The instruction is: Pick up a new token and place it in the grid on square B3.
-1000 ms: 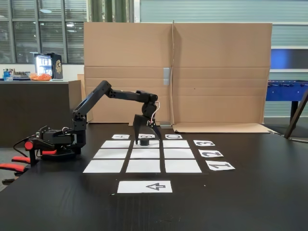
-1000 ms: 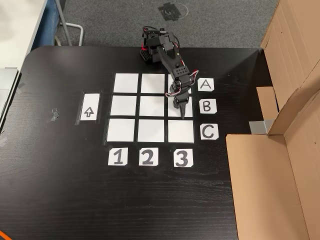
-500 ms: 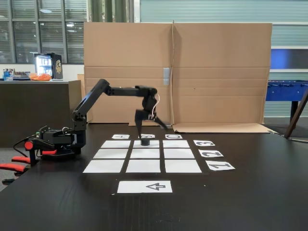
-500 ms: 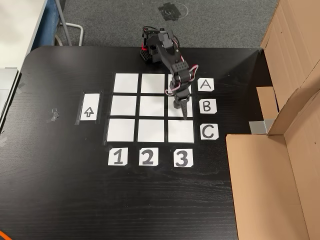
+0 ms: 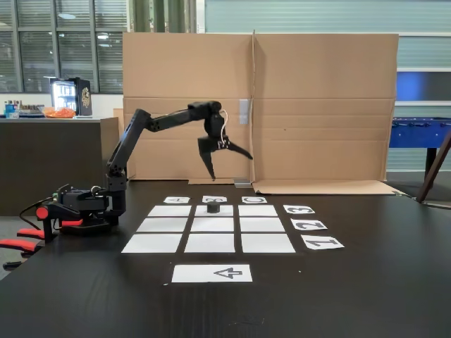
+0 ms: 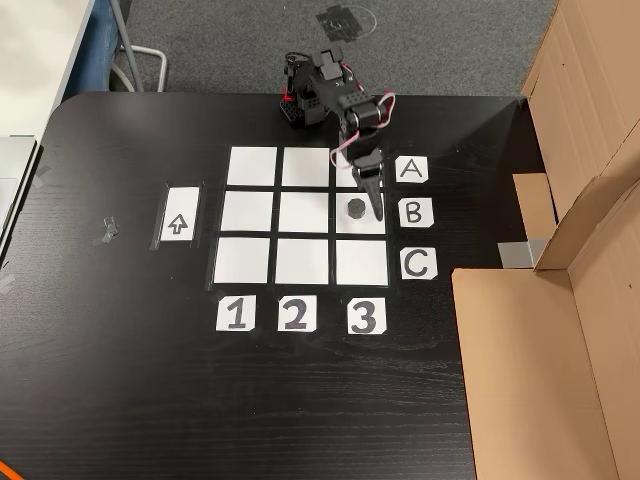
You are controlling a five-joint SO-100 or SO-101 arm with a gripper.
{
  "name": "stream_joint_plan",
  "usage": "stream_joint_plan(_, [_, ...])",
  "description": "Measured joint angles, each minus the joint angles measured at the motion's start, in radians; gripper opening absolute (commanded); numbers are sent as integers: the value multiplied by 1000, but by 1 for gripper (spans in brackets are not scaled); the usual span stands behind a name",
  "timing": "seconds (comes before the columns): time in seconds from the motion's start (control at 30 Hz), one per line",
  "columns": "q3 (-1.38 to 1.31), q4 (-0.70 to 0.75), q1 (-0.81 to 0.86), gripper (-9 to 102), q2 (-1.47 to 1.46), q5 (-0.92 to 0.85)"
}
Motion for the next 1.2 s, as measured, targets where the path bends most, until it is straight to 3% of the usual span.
stream_joint_plan(1.2, [-6, -11, 957, 62, 313, -296])
